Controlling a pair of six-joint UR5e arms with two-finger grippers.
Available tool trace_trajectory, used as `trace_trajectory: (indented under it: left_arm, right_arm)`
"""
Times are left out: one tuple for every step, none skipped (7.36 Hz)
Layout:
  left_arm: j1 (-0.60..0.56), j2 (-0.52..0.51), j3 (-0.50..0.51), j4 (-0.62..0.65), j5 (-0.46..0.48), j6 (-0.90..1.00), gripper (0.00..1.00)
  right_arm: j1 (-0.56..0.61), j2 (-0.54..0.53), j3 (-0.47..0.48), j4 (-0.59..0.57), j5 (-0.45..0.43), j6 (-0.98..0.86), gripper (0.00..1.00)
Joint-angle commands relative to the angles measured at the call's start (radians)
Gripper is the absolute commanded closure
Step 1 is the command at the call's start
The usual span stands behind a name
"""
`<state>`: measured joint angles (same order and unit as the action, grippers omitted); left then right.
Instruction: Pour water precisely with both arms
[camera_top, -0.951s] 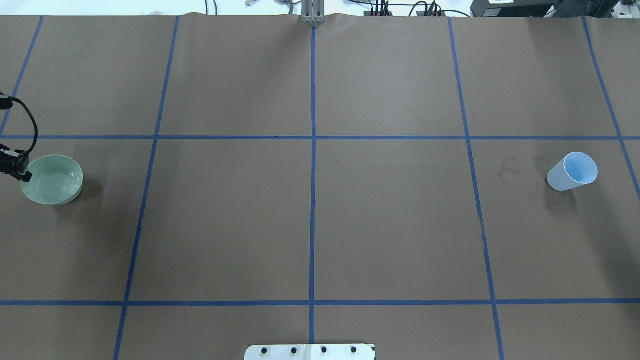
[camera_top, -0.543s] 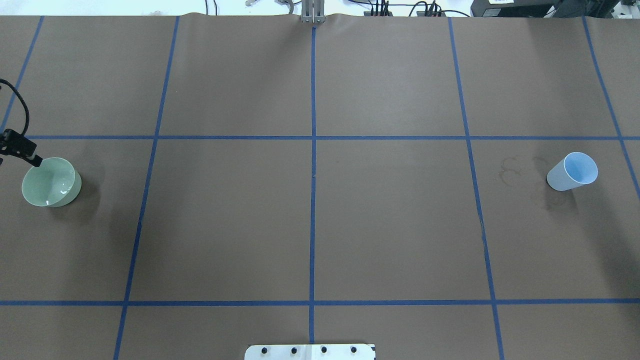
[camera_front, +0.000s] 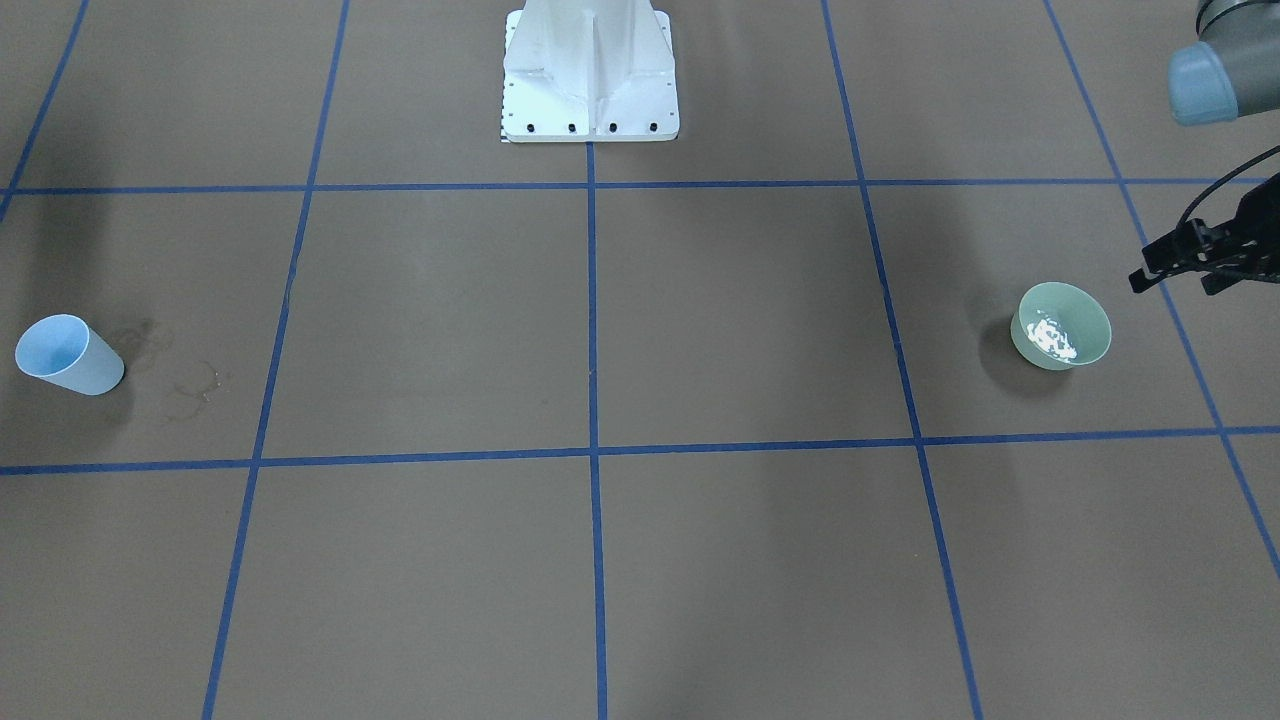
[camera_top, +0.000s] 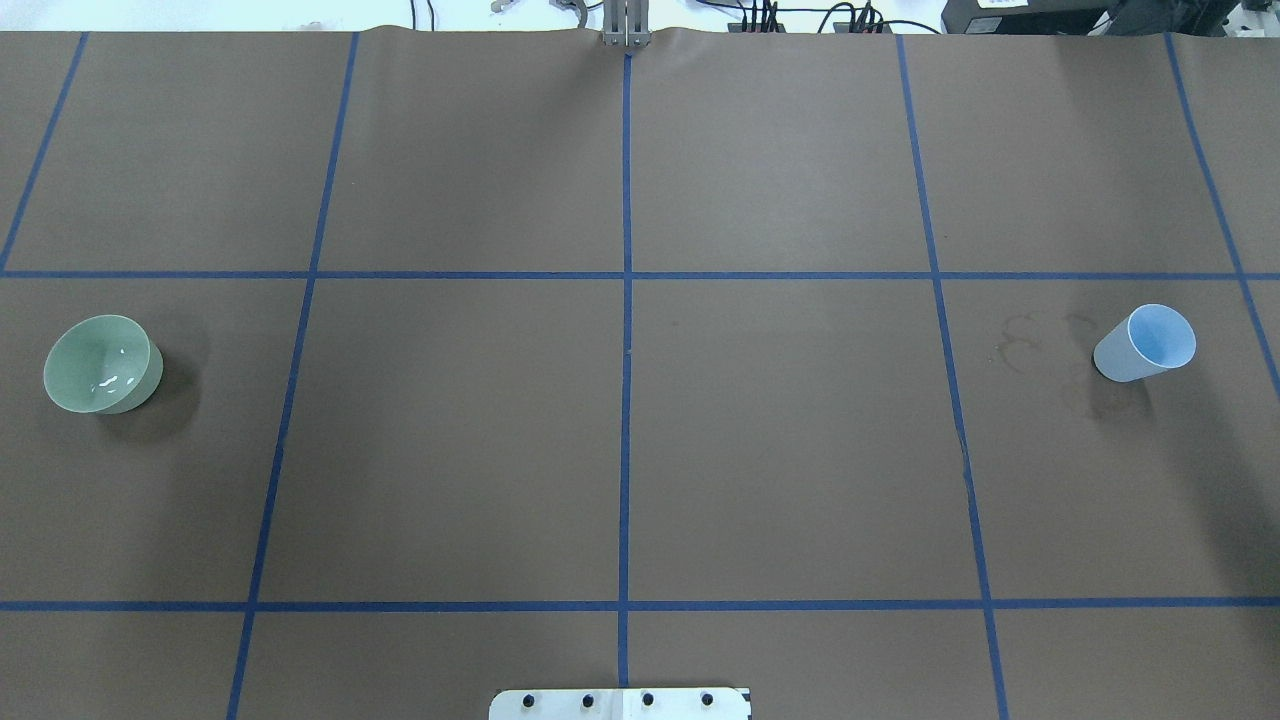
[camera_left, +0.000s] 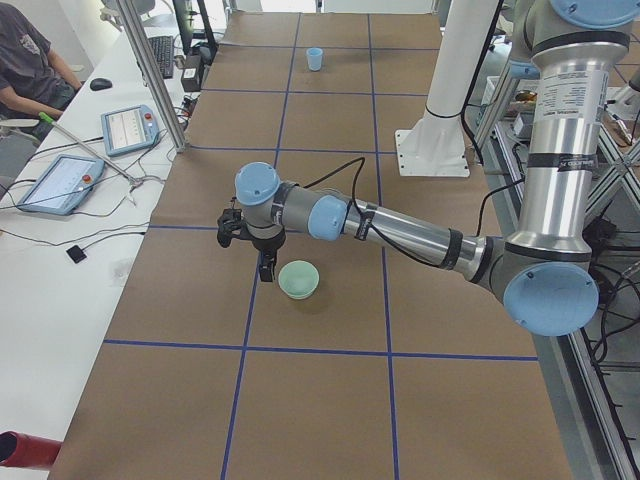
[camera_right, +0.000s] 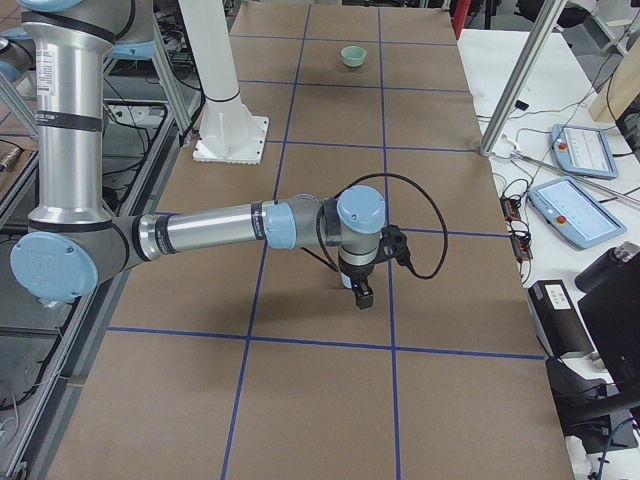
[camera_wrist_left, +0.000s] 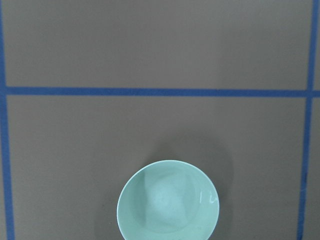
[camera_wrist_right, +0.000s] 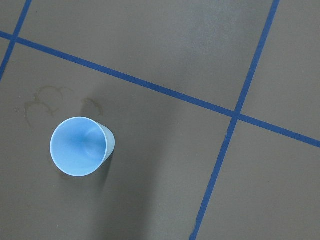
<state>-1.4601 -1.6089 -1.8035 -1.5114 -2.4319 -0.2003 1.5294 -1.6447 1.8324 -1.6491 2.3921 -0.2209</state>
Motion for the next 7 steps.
trace_trajectory:
  left_arm:
    - [-0.109, 0.004, 0.05, 0.08, 0.002, 0.11, 0.0]
    - [-0.114, 0.007, 0.07, 0.082, 0.001, 0.172, 0.0]
    - [-0.114, 0.036, 0.07, 0.082, 0.001, 0.174, 0.0]
    - [-0.114, 0.043, 0.066, 0.082, 0.001, 0.176, 0.0]
    - [-0.114, 0.046, 0.058, 0.082, -0.001, 0.176, 0.0]
    - [-0.105, 0.043, 0.072, 0.08, 0.01, 0.177, 0.0]
    - [-0.111, 0.044, 0.049, 0.08, 0.055, 0.18, 0.0]
  right_arm:
    - [0.0, -0.009, -0.007, 0.0, -0.002, 0.0, 0.0]
    - [0.003, -0.012, -0.005, 0.0, -0.002, 0.0, 0.0]
    - [0.005, -0.012, -0.005, 0.0, -0.002, 0.001, 0.0]
    - [0.005, -0.01, -0.007, 0.0, -0.007, 0.006, 0.0]
    - [0.005, -0.012, -0.008, 0.0, -0.025, 0.015, 0.0]
    - [0.005, -0.035, 0.001, 0.003, -0.018, 0.015, 0.0]
    - [0.005, -0.04, -0.001, 0.003, -0.016, 0.017, 0.0]
